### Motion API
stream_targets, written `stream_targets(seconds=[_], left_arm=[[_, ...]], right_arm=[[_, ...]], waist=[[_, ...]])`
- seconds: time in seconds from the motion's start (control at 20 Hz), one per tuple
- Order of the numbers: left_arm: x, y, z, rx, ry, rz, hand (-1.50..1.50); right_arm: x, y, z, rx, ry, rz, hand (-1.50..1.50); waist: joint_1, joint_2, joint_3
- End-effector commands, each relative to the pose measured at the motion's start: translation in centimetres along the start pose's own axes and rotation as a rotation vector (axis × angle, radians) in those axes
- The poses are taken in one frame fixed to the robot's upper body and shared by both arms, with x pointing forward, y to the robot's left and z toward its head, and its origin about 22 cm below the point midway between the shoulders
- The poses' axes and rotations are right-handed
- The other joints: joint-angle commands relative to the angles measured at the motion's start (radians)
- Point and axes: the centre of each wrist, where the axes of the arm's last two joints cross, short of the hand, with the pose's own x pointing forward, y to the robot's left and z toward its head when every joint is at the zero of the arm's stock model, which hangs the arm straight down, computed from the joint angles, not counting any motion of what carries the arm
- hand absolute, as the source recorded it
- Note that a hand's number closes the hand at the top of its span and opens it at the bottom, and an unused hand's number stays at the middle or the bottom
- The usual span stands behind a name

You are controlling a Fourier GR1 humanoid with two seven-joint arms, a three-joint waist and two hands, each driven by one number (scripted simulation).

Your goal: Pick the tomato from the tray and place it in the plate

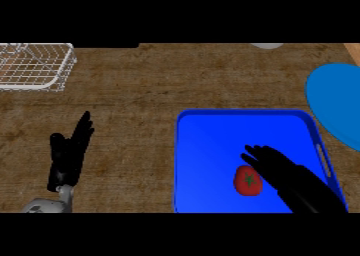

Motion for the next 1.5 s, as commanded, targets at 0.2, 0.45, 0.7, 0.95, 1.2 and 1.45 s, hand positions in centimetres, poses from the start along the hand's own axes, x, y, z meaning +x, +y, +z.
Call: stream_targets(seconds=[0.2,0.45,0.7,0.95,1.2,1.45], left_arm=[[1.1,0.0,0.6,-0.001,0.003,-0.003,0.00],[1.2,0.1,-0.6,0.015,0.025,-0.004,0.00],[1.1,1.1,1.4,0.004,-0.002,0.004,0.00],[-0.2,0.6,-1.2,-0.018,0.005,0.014,0.00],[0.8,0.0,1.0,-0.018,0.006,-0.002,0.00],[-0.8,0.4,1.4,0.007,0.008,-0.003,0.00]], right_arm=[[-0.7,2.7,-1.6,0.055,0.034,0.000,-1.50],[-0.9,2.2,-2.6,0.082,0.024,0.042,-1.50],[-0.5,4.2,-2.1,0.081,0.035,0.011,-1.50],[-0.8,2.8,-3.3,0.082,0.031,0.015,-1.50],[-1.2,3.6,-5.4,0.099,0.037,0.019,1.50],[-2.4,4.0,-4.9,0.035,-0.037,0.089,1.50]], waist=[[0.000,-0.001,0.001],[-0.002,0.000,0.001],[-0.001,-0.001,0.001],[-0.003,0.000,0.000],[0.001,0.000,0.001],[0.000,0.000,0.001]])
